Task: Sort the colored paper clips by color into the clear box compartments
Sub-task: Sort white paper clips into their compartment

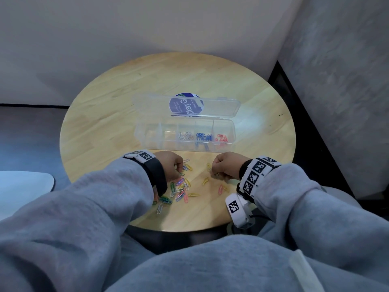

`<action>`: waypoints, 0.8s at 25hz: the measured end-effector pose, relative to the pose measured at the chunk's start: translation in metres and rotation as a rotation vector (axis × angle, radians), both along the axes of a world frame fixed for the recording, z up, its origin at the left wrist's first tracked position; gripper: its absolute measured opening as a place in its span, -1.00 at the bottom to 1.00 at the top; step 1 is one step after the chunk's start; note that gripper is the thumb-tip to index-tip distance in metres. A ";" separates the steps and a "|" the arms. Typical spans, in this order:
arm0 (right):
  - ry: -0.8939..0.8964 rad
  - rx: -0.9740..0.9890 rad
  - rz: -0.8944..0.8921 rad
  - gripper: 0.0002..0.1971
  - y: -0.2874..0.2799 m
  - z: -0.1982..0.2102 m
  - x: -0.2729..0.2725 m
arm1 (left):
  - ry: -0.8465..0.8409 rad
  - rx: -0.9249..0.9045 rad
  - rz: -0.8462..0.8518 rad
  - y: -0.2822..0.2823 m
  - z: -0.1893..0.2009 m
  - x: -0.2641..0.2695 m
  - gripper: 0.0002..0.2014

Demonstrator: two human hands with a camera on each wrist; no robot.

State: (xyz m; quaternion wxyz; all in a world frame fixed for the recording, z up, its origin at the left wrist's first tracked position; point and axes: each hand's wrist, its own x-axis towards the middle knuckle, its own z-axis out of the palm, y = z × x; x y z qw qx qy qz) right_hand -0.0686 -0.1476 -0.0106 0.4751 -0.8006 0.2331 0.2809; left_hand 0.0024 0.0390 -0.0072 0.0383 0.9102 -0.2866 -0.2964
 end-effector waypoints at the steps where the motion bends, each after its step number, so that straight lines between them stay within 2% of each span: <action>1: 0.012 0.027 -0.006 -0.82 0.000 -0.001 -0.001 | 0.030 -0.044 0.062 0.002 0.001 0.000 -0.90; 6: 0.046 0.206 -0.084 -0.80 0.003 -0.002 -0.002 | 0.277 -0.261 0.415 0.004 0.014 0.002 -0.74; 10: 0.039 0.359 -0.173 -0.72 0.006 0.008 0.000 | 0.422 -0.427 0.572 0.003 0.025 0.007 -0.76; 15: -0.023 0.551 -0.359 -0.73 0.024 0.032 0.018 | 0.348 -0.628 0.756 0.016 0.032 0.027 -0.76; 20: -0.133 0.667 -0.449 -0.74 0.053 0.052 0.057 | 0.296 -0.676 0.847 0.025 0.038 0.045 -0.77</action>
